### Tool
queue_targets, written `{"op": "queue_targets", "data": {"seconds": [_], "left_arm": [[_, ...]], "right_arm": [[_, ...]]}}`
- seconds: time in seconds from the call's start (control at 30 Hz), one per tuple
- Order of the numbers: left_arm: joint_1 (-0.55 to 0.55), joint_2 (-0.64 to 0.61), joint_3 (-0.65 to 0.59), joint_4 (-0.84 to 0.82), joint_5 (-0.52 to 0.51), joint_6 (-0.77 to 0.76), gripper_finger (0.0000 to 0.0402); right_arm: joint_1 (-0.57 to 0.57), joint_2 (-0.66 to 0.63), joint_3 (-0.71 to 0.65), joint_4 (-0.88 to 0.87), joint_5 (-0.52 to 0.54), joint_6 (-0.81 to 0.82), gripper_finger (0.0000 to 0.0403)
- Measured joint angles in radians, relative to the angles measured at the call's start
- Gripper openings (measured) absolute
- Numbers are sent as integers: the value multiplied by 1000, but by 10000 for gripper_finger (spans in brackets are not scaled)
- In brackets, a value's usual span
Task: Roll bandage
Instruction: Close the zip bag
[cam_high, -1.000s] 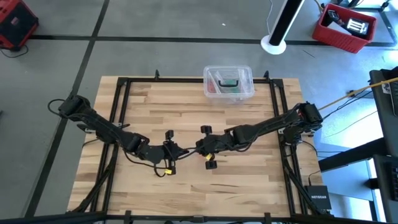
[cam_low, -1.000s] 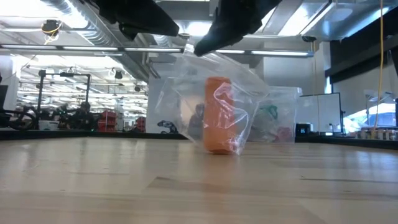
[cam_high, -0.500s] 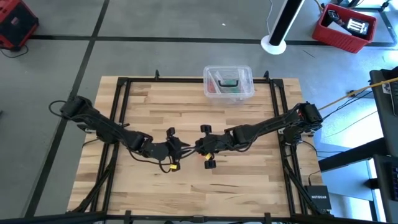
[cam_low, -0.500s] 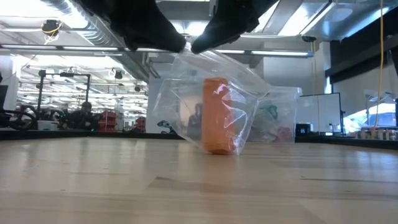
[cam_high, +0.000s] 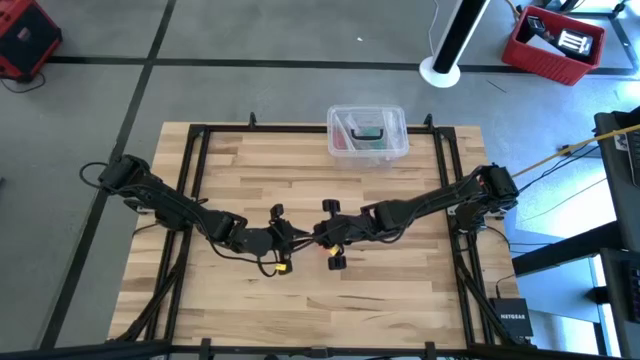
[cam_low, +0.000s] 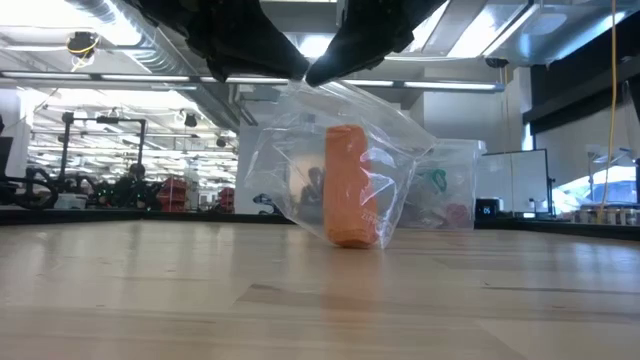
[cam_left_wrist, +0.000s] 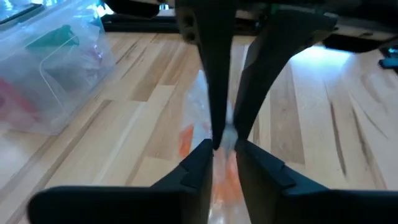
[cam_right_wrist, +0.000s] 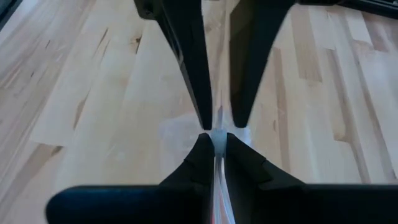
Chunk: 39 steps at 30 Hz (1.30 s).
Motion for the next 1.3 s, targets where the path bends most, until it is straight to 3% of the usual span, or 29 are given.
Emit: {"op": "queue_targets", "data": {"seconds": [0.23,0.5,0.77,0.97,1.17,1.3], "left_arm": [[17,0,0,5,-16,19,6],[0,2,0,-16,-246,25,1],[-9,1,0,-71,-472,37,1],[-18,-7,0,-82,-416,32,1],[1,-7,0,-65,-158,-22,4],[26,0,0,-46,-39,-40,36]], "right_arm": [[-1,0,0,27,3,22,28],[-4,0,1,31,79,104,32],[8,-7,1,-85,58,147,32],[10,-23,1,-152,104,162,32],[8,-33,1,-132,91,151,33],[9,-40,1,-107,95,147,33]]}}
